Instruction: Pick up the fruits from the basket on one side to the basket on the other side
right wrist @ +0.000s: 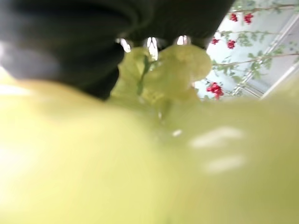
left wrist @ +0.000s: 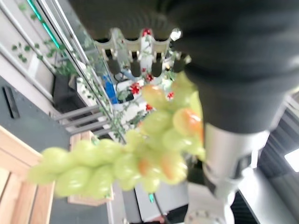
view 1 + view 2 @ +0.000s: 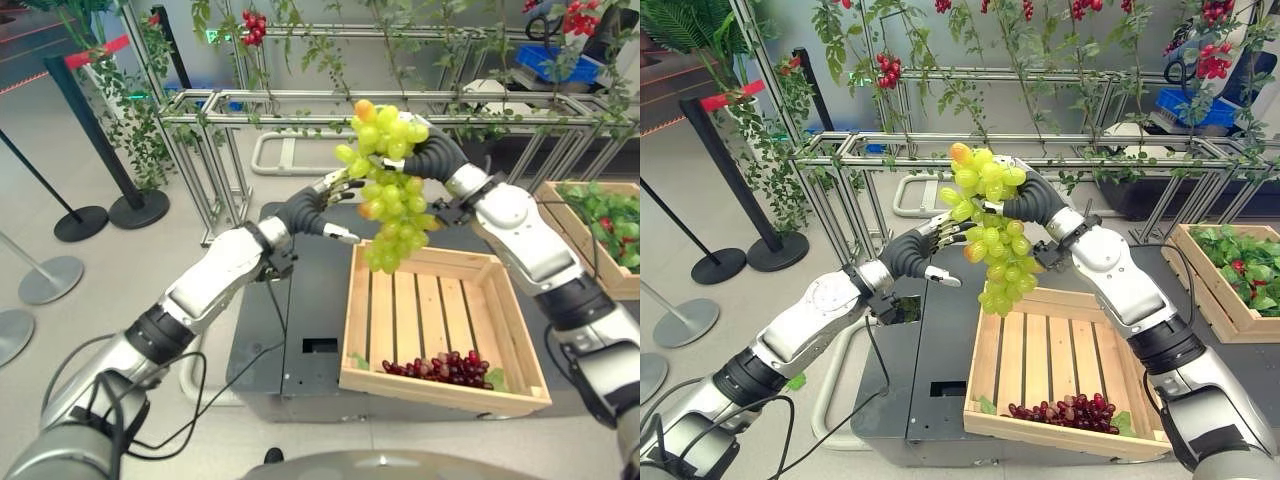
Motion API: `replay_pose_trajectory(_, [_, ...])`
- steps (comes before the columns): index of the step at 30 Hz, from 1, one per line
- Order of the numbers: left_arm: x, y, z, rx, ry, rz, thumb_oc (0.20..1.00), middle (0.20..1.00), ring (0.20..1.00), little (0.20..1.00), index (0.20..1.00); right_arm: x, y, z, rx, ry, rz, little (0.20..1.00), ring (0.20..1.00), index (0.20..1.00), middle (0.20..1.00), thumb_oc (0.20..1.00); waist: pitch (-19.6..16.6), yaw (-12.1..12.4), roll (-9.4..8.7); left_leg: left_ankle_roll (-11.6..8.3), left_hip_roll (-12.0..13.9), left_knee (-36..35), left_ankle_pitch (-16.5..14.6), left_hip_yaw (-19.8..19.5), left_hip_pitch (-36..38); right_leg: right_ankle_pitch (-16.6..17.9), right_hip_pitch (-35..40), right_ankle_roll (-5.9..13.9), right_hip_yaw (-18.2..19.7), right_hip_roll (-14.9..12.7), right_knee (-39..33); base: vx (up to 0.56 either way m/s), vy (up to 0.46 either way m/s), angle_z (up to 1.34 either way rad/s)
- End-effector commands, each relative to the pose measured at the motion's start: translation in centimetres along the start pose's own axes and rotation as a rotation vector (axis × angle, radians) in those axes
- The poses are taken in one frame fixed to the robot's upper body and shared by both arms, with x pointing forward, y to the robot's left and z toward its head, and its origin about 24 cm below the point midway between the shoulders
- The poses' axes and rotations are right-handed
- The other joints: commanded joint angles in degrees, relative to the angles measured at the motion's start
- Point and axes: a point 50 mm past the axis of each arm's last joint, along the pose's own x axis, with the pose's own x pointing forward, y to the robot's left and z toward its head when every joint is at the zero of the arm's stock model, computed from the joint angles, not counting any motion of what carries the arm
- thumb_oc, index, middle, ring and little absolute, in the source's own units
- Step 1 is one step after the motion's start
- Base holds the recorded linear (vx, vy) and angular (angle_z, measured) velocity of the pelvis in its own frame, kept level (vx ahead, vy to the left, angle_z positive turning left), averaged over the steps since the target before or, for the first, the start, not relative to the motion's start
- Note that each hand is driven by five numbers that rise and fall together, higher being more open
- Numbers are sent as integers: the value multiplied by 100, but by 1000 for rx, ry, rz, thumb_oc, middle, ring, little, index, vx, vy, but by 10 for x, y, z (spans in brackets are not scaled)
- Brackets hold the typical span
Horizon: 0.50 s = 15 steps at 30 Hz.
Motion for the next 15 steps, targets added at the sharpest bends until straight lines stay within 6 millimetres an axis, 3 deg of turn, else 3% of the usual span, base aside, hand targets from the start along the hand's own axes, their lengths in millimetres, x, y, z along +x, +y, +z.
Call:
replay_pose_trajectory(1, [30, -3, 35, 28, -147, -82, 1000, 1000, 1000, 1000, 1000, 29, -2, 50, -37, -239, -3, 200, 200, 200, 200, 200, -249, -13, -167, 318, -212, 371, -794, -74, 123, 17, -376, 199, -166, -76, 387, 0, 0, 0])
replay_pose_trajectory(7, [34, -7, 34, 26, -145, -90, 1000, 1000, 1000, 1000, 1000, 34, 9, 57, -43, -273, 33, 200, 200, 200, 200, 200, -254, -25, -170, 322, -214, 355, -788, -69, 143, 20, -367, 188, -160, -68, 384, 0, 0, 0])
replay_pose_trajectory(15, [39, -10, 37, 20, -157, -104, 1000, 1000, 1000, 1000, 1000, 46, 20, 81, -75, -364, 86, 200, 200, 200, 200, 200, -314, -20, -209, 320, -193, 320, -776, -38, 167, 51, -368, 174, -108, -48, 332, -5, -1, -1])
